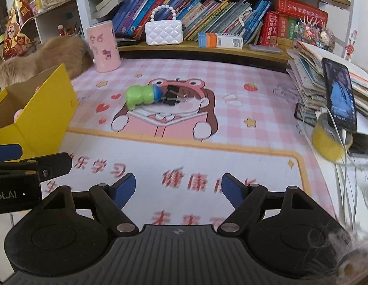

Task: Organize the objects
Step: 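Withdraw both tools from the box and move toward the green toy and black clip, then grasp the green toy figure with the left tool while the right tool grasps the black binder clip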

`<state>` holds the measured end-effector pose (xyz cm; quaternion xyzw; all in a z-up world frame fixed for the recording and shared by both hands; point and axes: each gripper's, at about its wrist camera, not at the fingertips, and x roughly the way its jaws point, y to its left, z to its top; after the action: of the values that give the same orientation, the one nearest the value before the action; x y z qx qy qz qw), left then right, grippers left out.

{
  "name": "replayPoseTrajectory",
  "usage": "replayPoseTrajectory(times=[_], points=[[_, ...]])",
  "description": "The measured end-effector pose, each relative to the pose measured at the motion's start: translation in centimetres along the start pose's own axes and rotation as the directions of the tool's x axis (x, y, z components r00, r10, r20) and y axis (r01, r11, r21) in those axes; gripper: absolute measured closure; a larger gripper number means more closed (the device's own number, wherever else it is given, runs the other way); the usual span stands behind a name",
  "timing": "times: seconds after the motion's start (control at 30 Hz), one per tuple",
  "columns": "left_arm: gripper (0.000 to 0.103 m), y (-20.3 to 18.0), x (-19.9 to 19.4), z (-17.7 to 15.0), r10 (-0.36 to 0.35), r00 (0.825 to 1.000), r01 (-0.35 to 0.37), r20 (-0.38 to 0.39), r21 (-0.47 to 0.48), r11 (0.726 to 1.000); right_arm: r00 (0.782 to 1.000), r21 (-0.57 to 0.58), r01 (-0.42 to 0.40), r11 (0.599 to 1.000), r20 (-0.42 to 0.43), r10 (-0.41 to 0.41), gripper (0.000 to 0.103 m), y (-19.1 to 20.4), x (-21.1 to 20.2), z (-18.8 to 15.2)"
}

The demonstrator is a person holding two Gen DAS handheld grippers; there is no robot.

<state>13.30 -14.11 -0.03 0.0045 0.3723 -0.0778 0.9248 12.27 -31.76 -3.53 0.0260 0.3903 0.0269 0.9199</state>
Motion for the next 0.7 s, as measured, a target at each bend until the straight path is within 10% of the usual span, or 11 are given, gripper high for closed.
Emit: replayPoseTrajectory(times=[0.7], points=[[0.01,-0.7,7.9,8.1,0.096,0.995,-0.093,0.01,-0.184,0.979,0.988,-0.118,-0.104,0.988,0.103,0.116,0.027,-2.9,10.8,8.7]])
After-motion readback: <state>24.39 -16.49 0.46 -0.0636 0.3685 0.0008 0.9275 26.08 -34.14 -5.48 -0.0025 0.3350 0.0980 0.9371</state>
